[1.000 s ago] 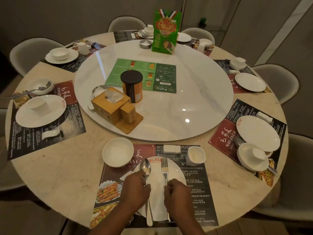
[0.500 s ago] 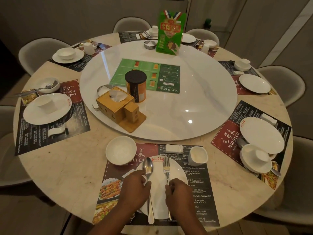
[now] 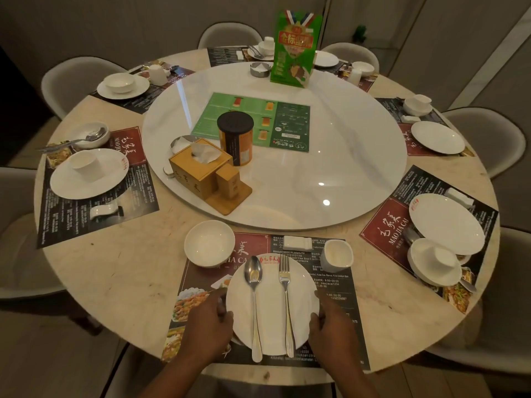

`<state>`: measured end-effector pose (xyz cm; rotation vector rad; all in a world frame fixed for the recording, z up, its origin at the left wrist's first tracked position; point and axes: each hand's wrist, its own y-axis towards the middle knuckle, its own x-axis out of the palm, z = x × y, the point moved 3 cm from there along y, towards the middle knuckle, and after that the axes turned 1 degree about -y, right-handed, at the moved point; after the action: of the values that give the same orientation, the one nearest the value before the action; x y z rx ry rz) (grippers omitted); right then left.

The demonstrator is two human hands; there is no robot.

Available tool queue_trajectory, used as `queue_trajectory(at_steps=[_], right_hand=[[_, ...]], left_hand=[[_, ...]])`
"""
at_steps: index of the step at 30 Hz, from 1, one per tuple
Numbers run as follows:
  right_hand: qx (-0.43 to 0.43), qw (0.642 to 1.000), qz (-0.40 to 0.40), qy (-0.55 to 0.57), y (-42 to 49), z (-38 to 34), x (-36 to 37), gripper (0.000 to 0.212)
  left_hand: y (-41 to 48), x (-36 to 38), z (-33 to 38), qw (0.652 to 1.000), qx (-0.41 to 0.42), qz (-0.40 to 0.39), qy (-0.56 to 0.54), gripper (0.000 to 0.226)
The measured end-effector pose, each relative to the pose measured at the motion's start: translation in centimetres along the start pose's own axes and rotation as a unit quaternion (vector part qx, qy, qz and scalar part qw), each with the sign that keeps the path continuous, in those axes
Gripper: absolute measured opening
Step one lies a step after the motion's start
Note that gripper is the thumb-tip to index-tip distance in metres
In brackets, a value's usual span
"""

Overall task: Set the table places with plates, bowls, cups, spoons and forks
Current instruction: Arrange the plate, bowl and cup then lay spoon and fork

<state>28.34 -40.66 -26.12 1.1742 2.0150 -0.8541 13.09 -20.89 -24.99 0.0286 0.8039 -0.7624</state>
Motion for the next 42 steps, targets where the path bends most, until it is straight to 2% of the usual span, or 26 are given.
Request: queue_trajectory(at_steps=[3, 7, 15, 17, 20, 25, 27, 29, 30, 33, 35, 42], right_hand=[[0.006, 1.0, -0.003, 0.005, 0.3, 0.1, 0.1, 0.049], [0.009, 1.0, -0.004, 0.01, 0.9, 0.1, 0.4, 0.05], [-0.004, 1.0, -0.014, 0.028, 0.8, 0.4, 0.3, 0.051], [-0.002, 1.0, -0.015, 0.026, 0.9, 0.4, 0.3, 0.051], [0.001, 0.999, -0.016, 0.03, 0.8, 0.7, 0.6, 0.048], [-0.019, 0.999, 0.032, 0.003, 0.2, 0.2, 1.0, 0.023], [-0.025, 0.999, 0.045, 0.004, -0.1, -0.3, 1.5, 0.023], [-0.024, 0.999, 0.046, 0.0, -0.3, -1.0, 2.1, 0.025], [-0.024, 0.999, 0.047, -0.005, -0.4, -1.3, 2.3, 0.025], [-0.022, 0.998, 0.039, -0.031, -0.7, -1.8, 2.5, 0.024], [-0.019, 0.998, 0.036, -0.04, -0.8, -1.8, 2.5, 0.024], [-0.024, 0.998, 0.046, -0.03, -1.2, -1.7, 2.6, 0.023]], left_hand=[[0.3, 0.1, 0.5, 1.0, -0.016, 0.022, 0.011, 0.015], [1.0, 0.1, 0.6, 0.999, -0.023, 0.027, 0.018, 0.007], [0.8, 0.0, 0.8, 0.998, -0.035, 0.036, 0.024, 0.006], [0.9, 0.1, 0.7, 0.998, -0.042, 0.037, 0.025, 0.015], [0.9, 0.2, 0.4, 0.998, -0.041, 0.042, 0.019, 0.007], [0.7, 0.3, 0.5, 0.998, -0.044, 0.052, 0.016, 0.013], [0.7, 0.4, 0.4, 0.997, -0.046, 0.05, 0.03, 0.007], [0.8, 0.6, 0.3, 0.997, -0.046, 0.05, 0.029, 0.016], [0.7, 0.7, 0.4, 0.998, -0.036, 0.049, 0.024, 0.011], [0.4, 1.3, 0.8, 0.997, 0.009, 0.051, 0.051, 0.04], [0.2, 1.9, 1.3, 0.995, 0.026, 0.053, 0.082, 0.041], [-0.2, 3.2, 1.9, 0.994, 0.016, 0.061, 0.087, 0.044]])
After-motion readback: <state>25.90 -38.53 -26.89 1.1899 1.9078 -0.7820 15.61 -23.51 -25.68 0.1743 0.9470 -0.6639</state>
